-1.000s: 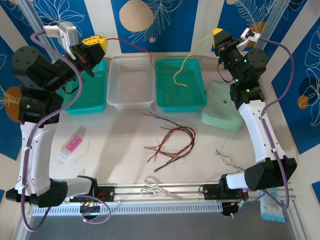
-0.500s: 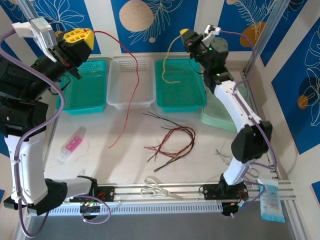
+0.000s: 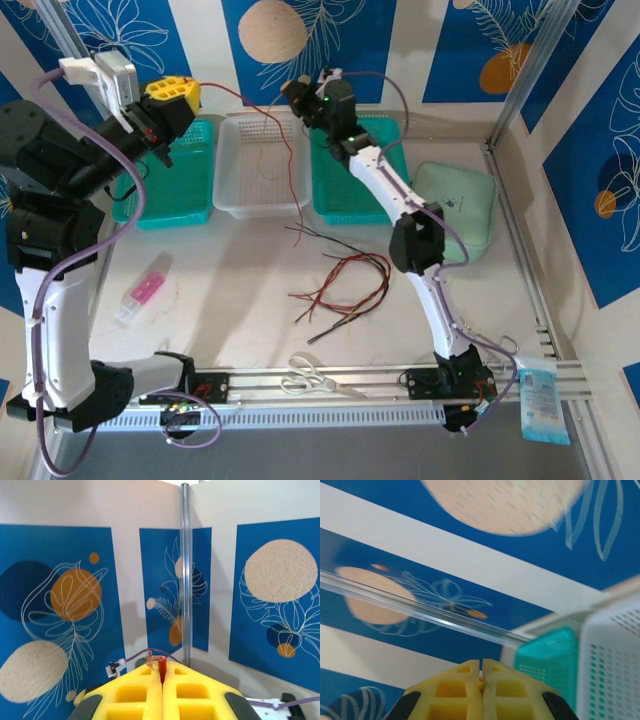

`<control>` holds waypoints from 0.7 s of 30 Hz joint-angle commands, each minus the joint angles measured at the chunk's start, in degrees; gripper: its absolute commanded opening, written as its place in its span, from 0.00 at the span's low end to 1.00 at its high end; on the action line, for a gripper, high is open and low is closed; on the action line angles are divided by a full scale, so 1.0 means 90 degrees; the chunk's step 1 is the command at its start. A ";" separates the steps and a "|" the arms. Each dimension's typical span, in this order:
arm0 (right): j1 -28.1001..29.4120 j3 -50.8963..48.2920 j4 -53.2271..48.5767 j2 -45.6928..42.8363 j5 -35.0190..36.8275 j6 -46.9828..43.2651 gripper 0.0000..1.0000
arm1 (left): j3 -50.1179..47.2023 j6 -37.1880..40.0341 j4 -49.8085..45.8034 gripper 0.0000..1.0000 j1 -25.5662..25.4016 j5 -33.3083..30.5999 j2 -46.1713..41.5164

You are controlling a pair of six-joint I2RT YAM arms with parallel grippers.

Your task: Untangle the cables

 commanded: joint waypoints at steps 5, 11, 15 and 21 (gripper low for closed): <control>0.0424 0.0872 -0.1795 0.0942 0.0745 -0.0526 0.06 | -0.0409 0.0599 -0.0819 0.00 0.0074 -0.0528 -0.0414; 0.0438 0.0556 -0.2043 0.0844 0.0502 -0.0593 0.50 | -0.0957 0.0658 -0.0921 0.00 0.0077 -0.0843 -0.0701; 0.0457 0.0152 -0.1994 0.0346 0.0697 -0.0854 0.65 | -0.0991 0.0740 -0.1047 0.00 0.0085 -0.0936 -0.0725; 0.0345 -0.0807 -0.1756 -0.0719 0.0648 -0.1258 0.70 | -0.1009 0.0769 -0.0931 0.00 0.0089 -0.1142 -0.0773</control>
